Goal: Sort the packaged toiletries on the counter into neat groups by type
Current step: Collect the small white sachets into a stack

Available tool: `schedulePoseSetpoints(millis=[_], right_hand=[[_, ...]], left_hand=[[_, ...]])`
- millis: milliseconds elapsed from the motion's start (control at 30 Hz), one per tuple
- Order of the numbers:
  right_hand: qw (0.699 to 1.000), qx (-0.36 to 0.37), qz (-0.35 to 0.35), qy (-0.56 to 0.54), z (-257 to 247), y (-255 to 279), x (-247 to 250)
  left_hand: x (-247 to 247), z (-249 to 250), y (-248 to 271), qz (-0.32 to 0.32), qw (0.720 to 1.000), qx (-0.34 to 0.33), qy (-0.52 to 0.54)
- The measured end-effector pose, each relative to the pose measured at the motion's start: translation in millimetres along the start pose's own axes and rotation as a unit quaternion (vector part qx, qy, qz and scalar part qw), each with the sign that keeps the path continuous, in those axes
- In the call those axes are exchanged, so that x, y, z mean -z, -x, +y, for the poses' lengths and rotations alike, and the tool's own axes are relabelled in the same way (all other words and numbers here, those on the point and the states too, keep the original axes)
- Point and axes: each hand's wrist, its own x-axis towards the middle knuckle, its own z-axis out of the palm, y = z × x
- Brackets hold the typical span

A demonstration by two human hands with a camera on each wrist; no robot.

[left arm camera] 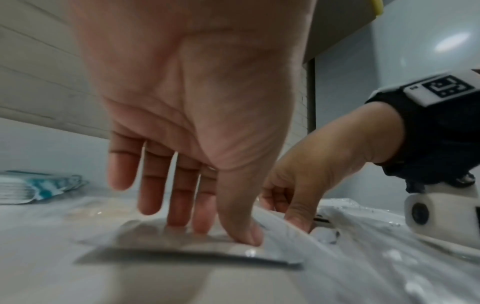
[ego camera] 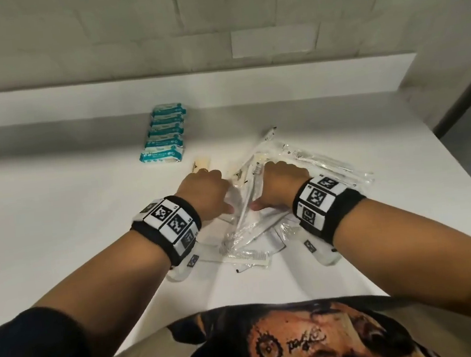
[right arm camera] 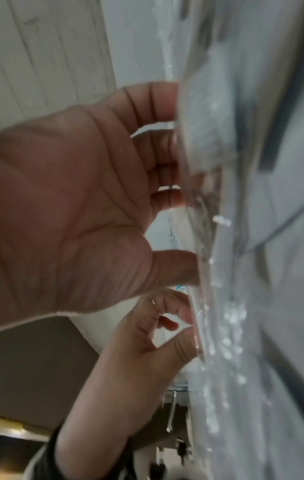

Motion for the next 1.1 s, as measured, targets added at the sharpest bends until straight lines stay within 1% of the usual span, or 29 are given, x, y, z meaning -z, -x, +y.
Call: schedulePoseSetpoints(millis=[67,133,167,200,267,300,367,433,500,533,567,600,667,700,733,800,867,933,1000,1033,1067,1100], right_hand=[[0.998,-0.005,-0.015,-0.058,-1.2,0.7,2.5],[0.994,0.002,-0.048,-0.097,0.4,3.9,7.3],[0.993,0.012,-0.052,-0.102,2.5,6.4,8.8],[0.993,0.026,-0.044,-0.103,5.4,8.7,10.8],[0.992,0.052,0.006,-0.112,12.3,14.9,17.2],[0.990,0.059,0.031,-0.122,16.7,19.1,22.7],[0.989,0.059,0.053,-0.128,28.2,28.2,36.9],[0.993,0.044,0.039,-0.107,44.0,39.1,53.2],[0.999,0.025,0.003,-0.042,57.9,52.1,61.9],[0.999,0.025,-0.023,0.005,63.5,59.6,62.3],[0.997,0.033,-0.051,0.046,69.2,67.5,59.5],[0.993,0.049,-0.075,0.075,72.3,74.2,53.8],[0.986,0.088,-0.113,0.080,79.0,87.4,36.9],[0.983,0.106,-0.129,0.075,81.2,91.9,26.4],[0.979,0.117,-0.146,0.076,85.0,95.3,17.3],[0.972,0.126,-0.185,0.072,90.4,101.0,1.2],[0.969,0.144,-0.196,0.035,98.9,105.6,-1.3],[0.972,0.153,-0.173,-0.035,107.4,105.7,8.4],[0.982,0.133,-0.115,-0.076,115.9,101.6,19.3],[0.986,0.122,-0.098,-0.062,118.5,99.9,22.5],[0.987,0.119,-0.104,-0.034,120.6,99.1,23.7],[0.984,0.123,-0.125,-0.012,121.7,97.8,22.4]], left_hand=[[-8.3,0.0,6.1,0.004,0.999,0.008,0.051],[-13.3,0.7,13.1,-0.017,0.994,0.021,0.102],[-15.2,1.7,17.2,-0.025,0.993,0.029,0.114],[-16.3,2.7,20.7,-0.031,0.991,0.037,0.121],[-17.1,4.8,27.1,-0.042,0.987,0.056,0.148],[-16.8,5.1,29.0,-0.050,0.983,0.069,0.165],[-15.7,5.4,33.6,-0.055,0.978,0.095,0.179],[-12.6,5.0,36.7,-0.015,0.980,0.116,0.158],[-4.3,7.3,40.3,0.050,0.978,0.127,0.155],[0.0,12.4,43.4,0.074,0.977,0.118,0.164],[3.9,20.8,45.8,0.073,0.977,0.097,0.175],[7.6,29.9,49.9,0.054,0.979,0.065,0.186],[5.4,51.9,55.6,-0.035,0.982,0.003,0.188],[0.2,60.2,57.6,-0.065,0.982,-0.015,0.178],[-3.3,68.0,58.2,-0.070,0.983,-0.026,0.167],[-8.1,73.1,57.8,-0.043,0.984,-0.022,0.169],[-6.0,75.9,57.5,-0.032,0.987,-0.007,0.158],[-6.5,76.9,57.3,-0.040,0.990,0.005,0.136],[-11.3,77.3,56.7,-0.044,0.990,0.030,0.132],[-14.7,77.1,55.7,-0.045,0.990,0.045,0.127],[-15.9,78.1,55.4,-0.044,0.989,0.061,0.126],[-17.0,78.1,54.7,-0.046,0.987,0.075,0.134]])
